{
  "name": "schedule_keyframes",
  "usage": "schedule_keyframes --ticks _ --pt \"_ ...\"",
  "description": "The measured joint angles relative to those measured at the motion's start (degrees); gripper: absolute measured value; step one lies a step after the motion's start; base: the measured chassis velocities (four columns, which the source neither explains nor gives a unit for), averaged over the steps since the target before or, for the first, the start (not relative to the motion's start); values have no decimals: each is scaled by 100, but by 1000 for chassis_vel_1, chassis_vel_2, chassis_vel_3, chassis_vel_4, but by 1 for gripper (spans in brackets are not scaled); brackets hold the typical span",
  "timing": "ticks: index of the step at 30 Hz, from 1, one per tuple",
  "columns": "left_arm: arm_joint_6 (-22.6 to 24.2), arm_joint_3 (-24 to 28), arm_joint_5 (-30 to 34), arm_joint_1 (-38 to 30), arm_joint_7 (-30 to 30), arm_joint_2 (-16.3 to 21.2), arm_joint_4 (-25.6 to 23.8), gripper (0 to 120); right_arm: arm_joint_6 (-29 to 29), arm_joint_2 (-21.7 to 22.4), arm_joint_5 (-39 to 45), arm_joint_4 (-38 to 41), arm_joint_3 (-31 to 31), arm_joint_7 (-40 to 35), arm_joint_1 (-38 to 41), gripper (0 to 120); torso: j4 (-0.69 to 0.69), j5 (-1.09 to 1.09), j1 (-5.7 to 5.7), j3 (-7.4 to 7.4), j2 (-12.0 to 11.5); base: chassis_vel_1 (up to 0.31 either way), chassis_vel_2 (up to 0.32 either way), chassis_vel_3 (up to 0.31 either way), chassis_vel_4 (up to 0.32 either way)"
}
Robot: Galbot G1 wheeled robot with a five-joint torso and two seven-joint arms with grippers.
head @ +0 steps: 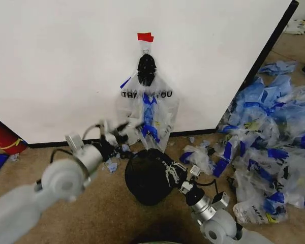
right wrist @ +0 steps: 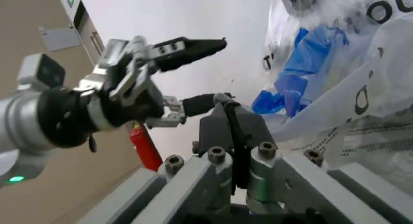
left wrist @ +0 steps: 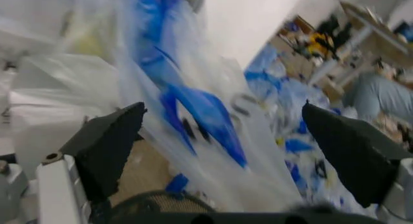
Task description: Pick up the garbage bag from the wall and place it over the trash bin.
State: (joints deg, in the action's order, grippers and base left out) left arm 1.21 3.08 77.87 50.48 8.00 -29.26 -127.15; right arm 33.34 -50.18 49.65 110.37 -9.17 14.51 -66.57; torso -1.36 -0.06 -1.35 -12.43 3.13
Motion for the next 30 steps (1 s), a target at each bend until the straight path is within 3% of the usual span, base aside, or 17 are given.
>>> schedule_keyframes --ticks 7,15,20,30 --pt "-165 222 -796 -89 -573 192 233 97 0 -121 -25 -22 -29 0 6 0 0 0 0 0 0 0 0 0 0" --pt "-229 605 -921 -485 -631 59 573 97 0 -156 -38 -29 -29 -1 20 0 0 -1 0 0 0 0 0 0 0" --pt "-326 1116 -998 -863 -655 -89 919 97 14 -122 -38 -23 63 0 -29 0 0 0 0 0 0 0 0 0 0" --pt "-396 1689 -999 -1351 -617 -214 1179 96 42 -132 -36 -43 138 5 -60 0 0 0 0 0 0 0 0 0 0"
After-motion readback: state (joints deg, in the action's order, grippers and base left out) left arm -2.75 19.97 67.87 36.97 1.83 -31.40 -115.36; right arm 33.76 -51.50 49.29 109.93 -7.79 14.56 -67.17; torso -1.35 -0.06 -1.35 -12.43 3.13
